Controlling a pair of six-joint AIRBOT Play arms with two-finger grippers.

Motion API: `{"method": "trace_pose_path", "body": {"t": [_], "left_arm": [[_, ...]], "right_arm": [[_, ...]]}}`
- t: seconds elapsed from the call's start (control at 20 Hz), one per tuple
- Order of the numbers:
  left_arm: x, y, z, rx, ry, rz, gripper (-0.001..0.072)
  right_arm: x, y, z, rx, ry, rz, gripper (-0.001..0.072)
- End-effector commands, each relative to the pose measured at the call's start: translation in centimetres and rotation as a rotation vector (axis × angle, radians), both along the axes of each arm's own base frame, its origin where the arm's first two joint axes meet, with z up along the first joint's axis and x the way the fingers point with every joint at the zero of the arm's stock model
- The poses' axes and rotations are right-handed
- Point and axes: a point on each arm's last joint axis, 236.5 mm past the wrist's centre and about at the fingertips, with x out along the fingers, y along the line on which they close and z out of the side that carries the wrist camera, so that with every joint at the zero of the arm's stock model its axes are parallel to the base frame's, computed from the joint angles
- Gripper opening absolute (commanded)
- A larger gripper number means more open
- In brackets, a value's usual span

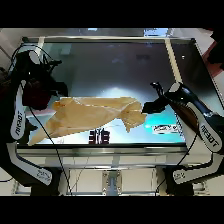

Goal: Fold the shirts.

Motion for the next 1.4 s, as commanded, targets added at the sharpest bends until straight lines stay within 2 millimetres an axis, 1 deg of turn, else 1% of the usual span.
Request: {"method": "trace_pose_path", "body": {"t": [0.0,0.05,0.1,0.15,0.2,0.3,0.4,0.45,0.5,0.6,0.65,0.7,0.8,0.85,1.0,1.1,1.15,1.2,1.35], "left_arm": [[-1.4,0.0,-1.2,-0.009,0.058,-0.016,0.0697],[-2.0,0.0,-1.6,-0.01,0.08,-0.02,0.0697],[-2.6,0.1,-1.9,-0.008,0.106,-0.024,0.0697],[-3.3,0.2,-2.3,-0.007,0.13,-0.032,0.0696],[-4.0,0.2,-2.7,-0.01,0.157,-0.041,0.0696],[-5.3,0.7,-3.6,-0.024,0.208,-0.032,0.0696],[-6.7,1.8,-4.2,-0.052,0.259,-0.006,0.0697],[-7.3,2.7,-4.3,-0.068,0.277,0.019,0.0697],[-7.8,3.7,-4.3,-0.075,0.283,0.05,0.0697],[-8.2,5.9,-4.0,-0.087,0.278,0.121,0.0697],[-8.3,6.8,-3.7,-0.099,0.269,0.158,0.0697],[-8.1,7.0,-3.4,-0.131,0.26,0.187,0.0697],[-7.5,5.9,-2.6,-0.237,0.24,0.223,0.0697],[-7.5,5.7,-2.5,-0.248,0.241,0.217,0.0696],[-7.7,5.4,-2.3,-0.261,0.251,0.206,0.0697],[-8.3,4.3,-2.6,-0.304,0.276,0.208,0.0696],[-9.0,3.9,-3.1,-0.316,0.306,0.21,0.0696],[-10.2,3.4,-3.8,-0.326,0.351,0.207,0.0696],[-14.7,1.3,-4.8,-0.389,0.5,0.107,0.0695]], "right_arm": [[-0.2,2.0,-0.9,0.082,0.042,-0.031,0.0506],[-0.1,2.8,-0.7,0.121,0.04,-0.03,0.0503],[0.1,3.4,-0.4,0.153,0.033,-0.032,0.0481],[0.3,3.8,-0.2,0.176,0.02,-0.022,0.031],[0.4,4.2,0.1,0.196,-0.001,-0.001,0.0024],[0.8,4.1,0.3,0.199,-0.023,0.008,0.0029],[1.6,3.0,0.6,0.176,-0.046,0.005,0.0029],[2.4,2.1,1.1,0.162,-0.07,-0.004,0.0029],[3.3,1.0,1.8,0.154,-0.098,-0.021,0.0028],[5.7,-2.0,4.0,0.14,-0.165,-0.085,0.0028],[7.0,-3.8,5.4,0.135,-0.201,-0.131,0.0028],[8.0,-5.5,6.6,0.131,-0.227,-0.181,0.0028],[9.1,-7.7,8.3,0.126,-0.259,-0.227,0.0027],[9.2,-8.0,8.8,0.127,-0.262,-0.224,0.0028],[8.6,-9.5,7.9,0.044,-0.251,-0.191,0.0027],[8.7,-10.2,7.8,0.029,-0.25,-0.213,0.0027],[8.7,-10.2,7.8,0.03,-0.247,-0.224,0.0027],[8.7,-10.3,7.8,0.028,-0.246,-0.222,0.0027],[8.6,-10.1,7.8,0.033,-0.24,-0.219,0.0027]]}}
